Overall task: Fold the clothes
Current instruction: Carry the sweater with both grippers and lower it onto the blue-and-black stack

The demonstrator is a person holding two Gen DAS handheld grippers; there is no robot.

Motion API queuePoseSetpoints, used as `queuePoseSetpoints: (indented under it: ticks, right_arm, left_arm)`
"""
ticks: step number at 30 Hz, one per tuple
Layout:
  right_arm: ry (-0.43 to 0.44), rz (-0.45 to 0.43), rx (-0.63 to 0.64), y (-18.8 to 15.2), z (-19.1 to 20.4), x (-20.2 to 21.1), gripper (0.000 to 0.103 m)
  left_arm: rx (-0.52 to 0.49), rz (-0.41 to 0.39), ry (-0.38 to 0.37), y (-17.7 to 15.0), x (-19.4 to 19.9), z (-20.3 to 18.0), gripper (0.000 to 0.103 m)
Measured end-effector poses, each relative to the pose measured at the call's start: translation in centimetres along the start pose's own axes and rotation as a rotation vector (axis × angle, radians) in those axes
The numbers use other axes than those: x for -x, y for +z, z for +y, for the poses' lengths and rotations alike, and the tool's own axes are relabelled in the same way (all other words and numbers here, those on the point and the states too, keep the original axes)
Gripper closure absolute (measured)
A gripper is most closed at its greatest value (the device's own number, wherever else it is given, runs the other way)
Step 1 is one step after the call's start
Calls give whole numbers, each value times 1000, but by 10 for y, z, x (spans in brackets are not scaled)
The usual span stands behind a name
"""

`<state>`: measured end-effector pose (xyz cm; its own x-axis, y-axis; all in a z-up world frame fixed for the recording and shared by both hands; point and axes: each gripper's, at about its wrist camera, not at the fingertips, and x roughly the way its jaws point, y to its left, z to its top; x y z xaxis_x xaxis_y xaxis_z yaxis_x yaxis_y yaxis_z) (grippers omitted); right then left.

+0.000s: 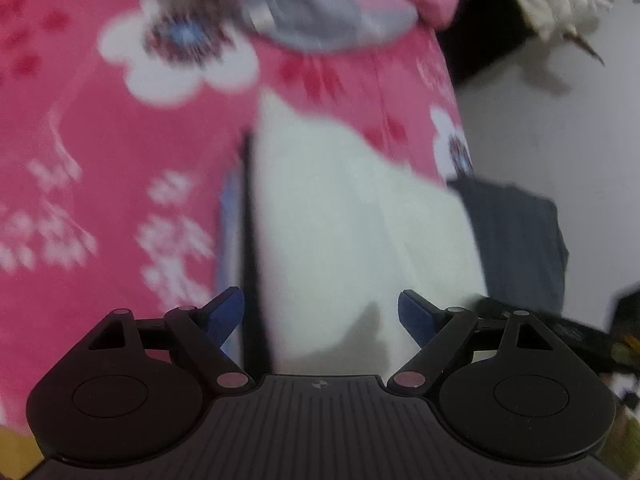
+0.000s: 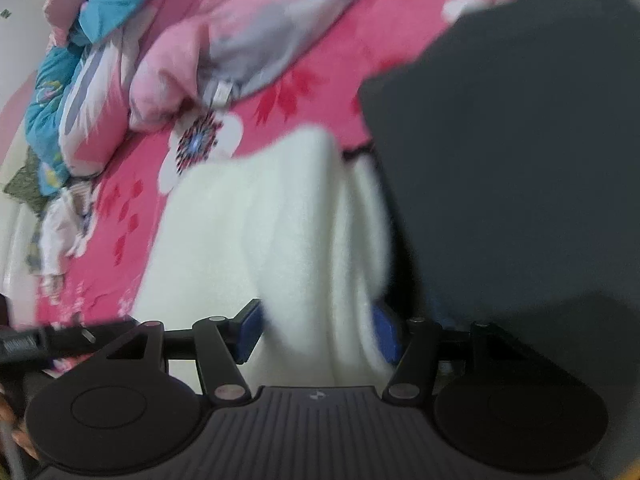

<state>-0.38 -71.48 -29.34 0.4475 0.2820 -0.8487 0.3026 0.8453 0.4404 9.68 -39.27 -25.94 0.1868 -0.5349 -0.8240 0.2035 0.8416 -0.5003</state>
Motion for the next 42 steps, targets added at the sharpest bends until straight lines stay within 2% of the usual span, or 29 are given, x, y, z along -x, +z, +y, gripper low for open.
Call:
queuePoseSetpoints:
  ticks: [2,4,7,10,12,14,16,18,22,28,30,32,35,37,42]
  right_arm:
    - [-29,-105,14,-5,2,29,41]
    - [-5,-209,4,-10,5,53,41]
    - [52,-259,30,-8,16,56,43]
    - [32,-248,132,-3,33,25,46]
    - [1,-210,163,2,34,-8,46]
    - [-88,-150,126,5,22,-45,53]
    - [-123,-127,77,8,12,-63,54]
    - [-129,-129,77,10,13,-57,54]
    - [-69,-150,82,-7,12,-12,54]
    - [17,-151,109,-49,10,56,53]
    - [35,-127,124,-64,12,64,53]
    - [32,-71,141,-76,14,50,54]
    - [-68,25,167,-86,13,8,60]
    - [-81,40,136,-87,9,-3,61]
    - [-125,0,85,-103,24,38,61]
  left_arm:
    - [-10,-63,16,5,14,-7,18]
    - [-54,-103,8,13,15,-19,18]
    - [-142,-104,-9,21,-6,-43,18]
    - [-221,-61,0,23,-38,-55,18]
    - [-212,-17,64,23,-65,-52,19]
    - [-221,10,120,23,-80,-45,21]
    - [-251,14,147,22,-77,-43,19]
    - [-282,11,151,21,-64,-45,19]
    - [-458,-5,151,-3,-26,-61,19]
    - [-827,157,123,-78,-17,-84,17]
    - [-809,193,111,-87,-27,-82,14]
    - [-744,211,117,-85,-38,-75,9]
    - [-722,252,105,-82,-47,-69,7]
    - [-714,254,101,-82,-45,-66,7]
    - [-708,193,106,-84,-14,-64,9]
